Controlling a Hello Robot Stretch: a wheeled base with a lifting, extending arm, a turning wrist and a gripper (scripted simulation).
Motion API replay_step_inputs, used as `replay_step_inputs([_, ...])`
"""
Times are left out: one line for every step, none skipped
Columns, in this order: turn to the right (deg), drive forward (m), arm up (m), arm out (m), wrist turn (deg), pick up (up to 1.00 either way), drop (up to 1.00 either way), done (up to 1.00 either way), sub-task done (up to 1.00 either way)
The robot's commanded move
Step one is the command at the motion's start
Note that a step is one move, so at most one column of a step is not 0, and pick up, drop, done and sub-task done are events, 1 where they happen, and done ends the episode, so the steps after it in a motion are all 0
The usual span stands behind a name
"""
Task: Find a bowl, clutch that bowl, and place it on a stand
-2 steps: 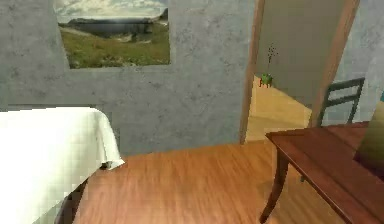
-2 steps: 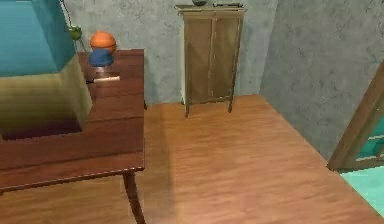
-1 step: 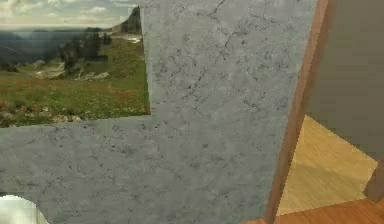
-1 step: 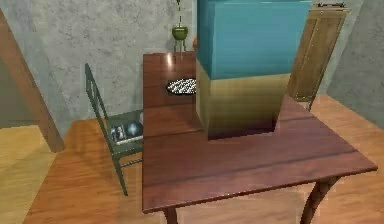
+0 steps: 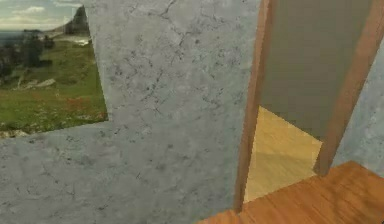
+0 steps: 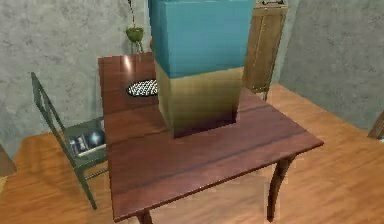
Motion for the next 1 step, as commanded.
replay_step_inputs([0.0,0.2,0.0,0.0,0.0,0.0,0.0,0.0,0.0])
